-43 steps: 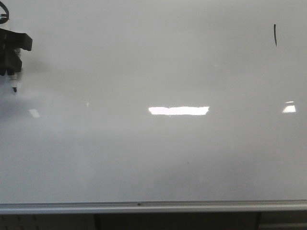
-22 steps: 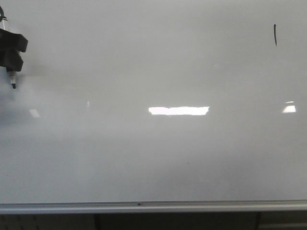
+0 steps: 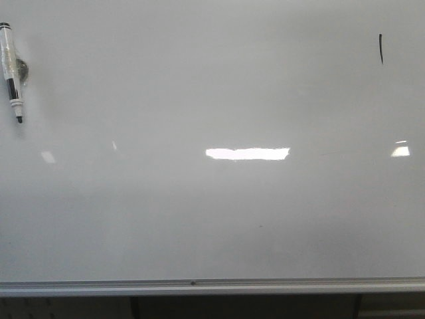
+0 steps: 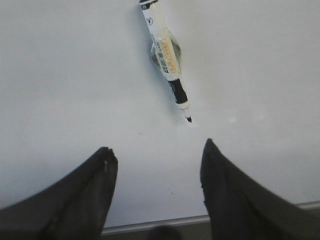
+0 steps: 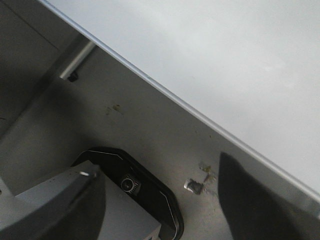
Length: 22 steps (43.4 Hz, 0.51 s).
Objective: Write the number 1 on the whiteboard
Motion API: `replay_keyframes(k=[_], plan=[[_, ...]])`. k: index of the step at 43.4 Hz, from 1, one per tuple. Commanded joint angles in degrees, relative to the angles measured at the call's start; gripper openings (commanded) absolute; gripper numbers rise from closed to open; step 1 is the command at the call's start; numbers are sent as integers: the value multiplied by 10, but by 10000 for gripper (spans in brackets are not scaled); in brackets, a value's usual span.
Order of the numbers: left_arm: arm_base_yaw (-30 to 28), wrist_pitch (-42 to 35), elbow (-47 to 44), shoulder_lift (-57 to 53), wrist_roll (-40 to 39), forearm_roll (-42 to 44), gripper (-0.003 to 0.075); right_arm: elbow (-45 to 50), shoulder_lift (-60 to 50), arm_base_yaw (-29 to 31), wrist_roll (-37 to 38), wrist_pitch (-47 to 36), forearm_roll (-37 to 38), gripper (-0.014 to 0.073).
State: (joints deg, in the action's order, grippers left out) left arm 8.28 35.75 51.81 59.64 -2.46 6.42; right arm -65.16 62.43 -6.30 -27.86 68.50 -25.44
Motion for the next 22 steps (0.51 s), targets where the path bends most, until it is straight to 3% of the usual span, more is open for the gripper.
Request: replay_keyframes(k=[1,11,22], plan=[[28,28,19,-62,17,-2,376,-18,-21,3,103,-2,60,508],[87,126,19,-162,21,-4,376,6,-98,3,252,-12,188,508],[90,143,8,-221,19,-19,376,78,-223,3,269,-49,222,508]])
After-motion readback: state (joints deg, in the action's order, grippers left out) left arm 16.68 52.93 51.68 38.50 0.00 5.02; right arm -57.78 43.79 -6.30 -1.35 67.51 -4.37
